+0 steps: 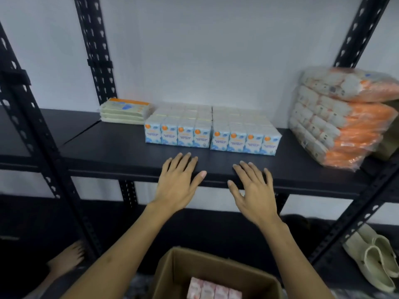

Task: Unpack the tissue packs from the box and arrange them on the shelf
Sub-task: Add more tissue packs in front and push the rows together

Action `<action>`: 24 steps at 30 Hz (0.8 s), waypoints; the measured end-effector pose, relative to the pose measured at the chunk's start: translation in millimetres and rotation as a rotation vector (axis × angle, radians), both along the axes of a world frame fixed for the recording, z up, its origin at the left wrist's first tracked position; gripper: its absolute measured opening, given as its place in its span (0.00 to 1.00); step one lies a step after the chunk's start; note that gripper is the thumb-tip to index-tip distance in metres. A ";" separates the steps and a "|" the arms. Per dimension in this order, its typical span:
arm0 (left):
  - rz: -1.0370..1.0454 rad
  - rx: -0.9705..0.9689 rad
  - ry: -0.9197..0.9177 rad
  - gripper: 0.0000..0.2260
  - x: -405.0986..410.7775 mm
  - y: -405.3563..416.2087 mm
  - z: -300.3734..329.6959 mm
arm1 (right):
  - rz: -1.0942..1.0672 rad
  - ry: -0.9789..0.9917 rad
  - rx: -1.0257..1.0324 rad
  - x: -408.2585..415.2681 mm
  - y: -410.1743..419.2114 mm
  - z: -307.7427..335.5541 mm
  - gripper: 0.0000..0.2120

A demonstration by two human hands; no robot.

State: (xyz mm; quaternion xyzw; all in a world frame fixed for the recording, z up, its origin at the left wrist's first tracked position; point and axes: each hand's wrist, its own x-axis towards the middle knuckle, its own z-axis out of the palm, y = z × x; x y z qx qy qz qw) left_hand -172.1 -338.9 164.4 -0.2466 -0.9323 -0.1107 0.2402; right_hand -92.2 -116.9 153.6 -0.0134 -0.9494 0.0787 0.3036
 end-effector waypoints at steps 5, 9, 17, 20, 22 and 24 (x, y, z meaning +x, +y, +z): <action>-0.181 0.247 -0.045 0.25 56.3 -8.1 -34.6 | 0.042 0.071 -0.264 48.4 -22.1 -24.2 0.19; -0.230 0.256 -0.203 0.24 98.1 -22.8 -99.8 | 0.096 -0.141 -0.429 85.4 -31.3 -91.9 0.18; -0.073 0.065 -0.900 0.22 142.7 -35.8 -241.5 | -0.162 -0.956 -0.737 155.7 -27.0 -286.8 0.21; -0.014 0.038 -1.174 0.24 148.1 -36.9 -273.6 | -0.232 -1.344 -0.764 178.0 -19.1 -360.0 0.31; 0.072 0.046 -1.272 0.26 149.7 -36.7 -290.6 | -0.211 -1.482 -0.787 182.9 -16.3 -390.3 0.34; 0.113 0.047 -1.321 0.27 150.3 -33.5 -307.5 | -0.215 -1.466 -0.850 178.1 -24.3 -378.0 0.31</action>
